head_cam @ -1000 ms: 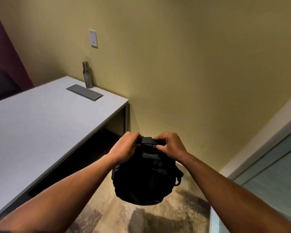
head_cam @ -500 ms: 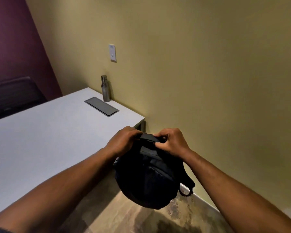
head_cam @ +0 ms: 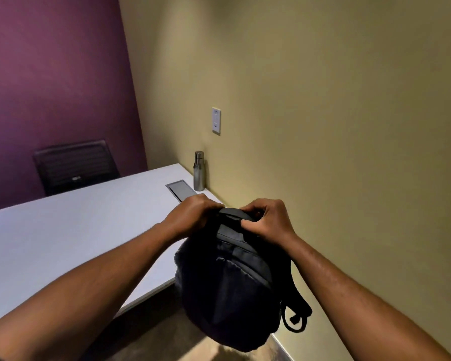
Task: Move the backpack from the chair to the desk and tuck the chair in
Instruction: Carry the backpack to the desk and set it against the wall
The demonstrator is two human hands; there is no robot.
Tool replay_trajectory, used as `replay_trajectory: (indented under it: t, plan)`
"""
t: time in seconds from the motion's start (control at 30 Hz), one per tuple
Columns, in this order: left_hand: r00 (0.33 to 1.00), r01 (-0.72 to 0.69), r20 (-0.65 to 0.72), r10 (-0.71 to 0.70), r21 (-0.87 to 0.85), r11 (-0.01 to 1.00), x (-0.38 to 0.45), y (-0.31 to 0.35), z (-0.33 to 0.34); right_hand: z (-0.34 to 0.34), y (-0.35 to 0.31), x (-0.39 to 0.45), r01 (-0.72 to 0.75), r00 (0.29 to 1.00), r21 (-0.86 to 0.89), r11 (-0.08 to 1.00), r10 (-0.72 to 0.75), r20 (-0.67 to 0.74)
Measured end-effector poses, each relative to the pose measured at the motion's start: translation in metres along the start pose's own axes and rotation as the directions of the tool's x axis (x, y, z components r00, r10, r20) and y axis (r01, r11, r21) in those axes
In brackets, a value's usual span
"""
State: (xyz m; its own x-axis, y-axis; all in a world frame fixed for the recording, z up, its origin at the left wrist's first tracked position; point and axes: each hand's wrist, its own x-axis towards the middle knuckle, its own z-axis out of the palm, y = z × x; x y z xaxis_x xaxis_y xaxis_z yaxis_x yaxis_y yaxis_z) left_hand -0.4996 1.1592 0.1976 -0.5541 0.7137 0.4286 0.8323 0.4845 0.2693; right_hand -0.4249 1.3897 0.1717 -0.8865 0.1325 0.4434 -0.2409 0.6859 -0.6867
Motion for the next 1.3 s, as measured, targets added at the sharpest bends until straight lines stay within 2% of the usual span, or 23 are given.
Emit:
replay_trajectory:
  t: [0.3,0.63,0.9,1.0,1.07,1.3]
  plan:
    - [0.991,-0.111,-0.07,0.114,0.039,0.993,0.081,-0.094,-0.027,0.039,0.008,0.125,0.109,0.984,0.032,0.994,-0.103,-0.147]
    - [0.983,-0.153,-0.083,0.162,0.102,0.983,0.162,-0.219,-0.045,0.092,0.004,0.244,0.098,0.969,0.027,0.995,-0.09,-0.23]
    - [0.988,-0.092,-0.112,0.103,0.098,0.991,0.214,-0.283,-0.041,0.125,0.021,0.31,0.12,0.961,-0.021,0.993,-0.122,-0.247]
    - [0.994,-0.047,-0.097,0.055,0.083,0.995,0.218,-0.286,-0.036,0.125,0.027,0.316,0.116,0.965,-0.063,0.991,-0.127,-0.23]
    - [0.993,-0.005,-0.118,0.011,0.053,0.999,0.269,-0.326,-0.007,0.135,0.071,0.372,0.108,0.975,-0.06,0.992,-0.117,-0.188]
    - [0.998,0.0,-0.069,0.005,0.06,0.998,0.297,-0.339,0.018,0.139,0.106,0.389,0.072,0.985,-0.073,0.995,-0.082,-0.151]
